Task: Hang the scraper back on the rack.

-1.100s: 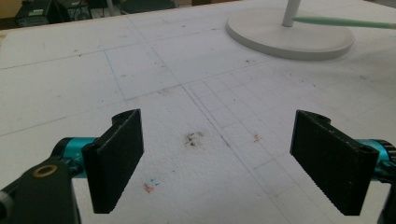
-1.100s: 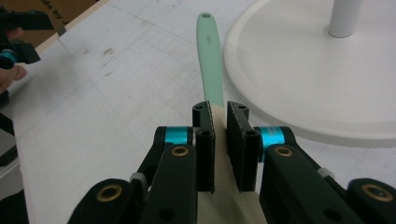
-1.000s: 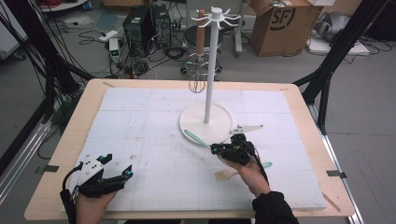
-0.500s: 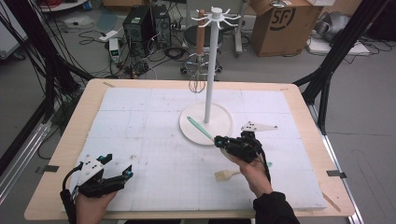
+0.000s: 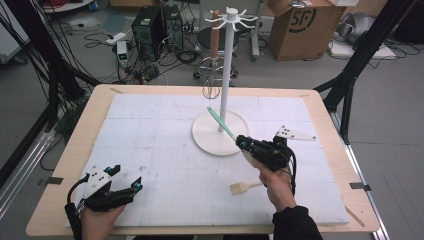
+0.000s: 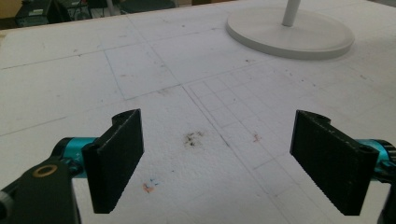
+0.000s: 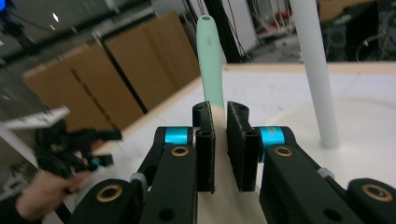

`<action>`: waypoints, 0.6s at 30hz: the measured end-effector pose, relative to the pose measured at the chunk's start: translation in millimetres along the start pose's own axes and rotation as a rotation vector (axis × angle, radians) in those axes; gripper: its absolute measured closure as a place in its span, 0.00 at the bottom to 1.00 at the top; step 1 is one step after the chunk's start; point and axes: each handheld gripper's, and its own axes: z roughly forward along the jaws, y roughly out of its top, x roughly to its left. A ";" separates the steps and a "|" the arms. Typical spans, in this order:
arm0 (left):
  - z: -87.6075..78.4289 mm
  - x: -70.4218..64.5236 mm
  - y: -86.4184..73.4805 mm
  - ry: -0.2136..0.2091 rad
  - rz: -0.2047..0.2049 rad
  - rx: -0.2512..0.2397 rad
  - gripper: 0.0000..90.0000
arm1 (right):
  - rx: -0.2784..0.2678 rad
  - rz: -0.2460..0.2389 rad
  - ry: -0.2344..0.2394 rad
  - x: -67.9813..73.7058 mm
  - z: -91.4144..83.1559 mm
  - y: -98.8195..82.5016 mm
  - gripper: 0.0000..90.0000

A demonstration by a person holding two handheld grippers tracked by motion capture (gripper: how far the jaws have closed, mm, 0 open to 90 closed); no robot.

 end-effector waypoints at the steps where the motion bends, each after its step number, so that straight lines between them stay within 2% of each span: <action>1: 0.0 0.0 0.0 0.000 0.000 0.000 0.20 | -0.023 0.001 0.003 0.8 -1.7 1.9 0.91; 12: 0.0 0.0 0.0 -0.001 -0.001 0.000 0.20 | -0.200 0.024 0.061 7.1 -9.8 19.7 0.91; 18: 0.0 0.1 -0.1 0.001 -0.002 -0.001 0.20 | -0.269 0.031 0.085 10.7 -12.4 27.2 0.91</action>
